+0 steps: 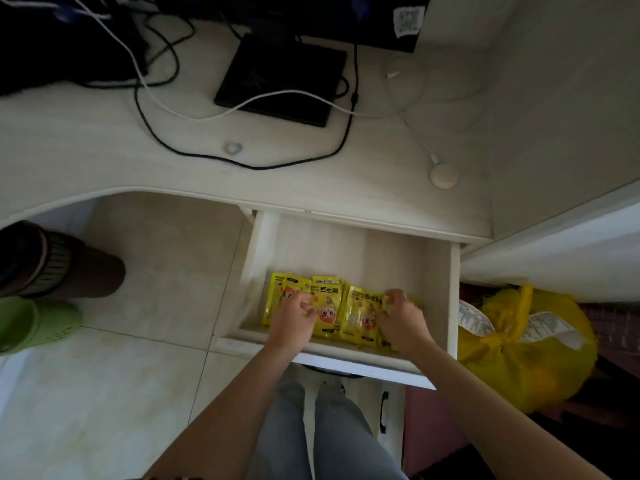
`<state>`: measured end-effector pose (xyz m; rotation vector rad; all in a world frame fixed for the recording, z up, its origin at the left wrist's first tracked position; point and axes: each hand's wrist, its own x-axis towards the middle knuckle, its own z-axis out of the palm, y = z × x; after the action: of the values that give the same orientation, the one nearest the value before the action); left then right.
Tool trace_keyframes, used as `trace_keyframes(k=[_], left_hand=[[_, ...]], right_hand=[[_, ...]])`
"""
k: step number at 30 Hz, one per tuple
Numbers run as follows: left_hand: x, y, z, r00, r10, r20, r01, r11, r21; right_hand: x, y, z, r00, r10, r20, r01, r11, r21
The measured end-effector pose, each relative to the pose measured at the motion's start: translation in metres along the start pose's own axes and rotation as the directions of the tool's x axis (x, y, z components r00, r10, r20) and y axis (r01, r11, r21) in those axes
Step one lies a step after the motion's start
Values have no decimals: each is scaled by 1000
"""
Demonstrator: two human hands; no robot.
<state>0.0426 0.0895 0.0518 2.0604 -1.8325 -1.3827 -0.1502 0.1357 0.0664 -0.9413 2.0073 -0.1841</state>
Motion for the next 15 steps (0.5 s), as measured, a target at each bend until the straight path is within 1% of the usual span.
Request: trace_keyframes(k=[3,7,10,15], left_hand=[[-18,-12,-28,995,18,-98,-18,1000,2],[-41,-37,-63,986,0,-167,-3,1000,-19],[-56,-67,-88,972,-68,-227,50,995,-84],[-82,-126,-134,931,-143,-335,112,988,-111]], right_hand=[[-11,-32,12,992,-120,49,125,986,-108],[-28,-77,38,961,-249,120,271,936,-223],[-41,-112,65,926,-329,186,370,890,-266],[-63,-169,119,861,-452,234,507,801,-319]])
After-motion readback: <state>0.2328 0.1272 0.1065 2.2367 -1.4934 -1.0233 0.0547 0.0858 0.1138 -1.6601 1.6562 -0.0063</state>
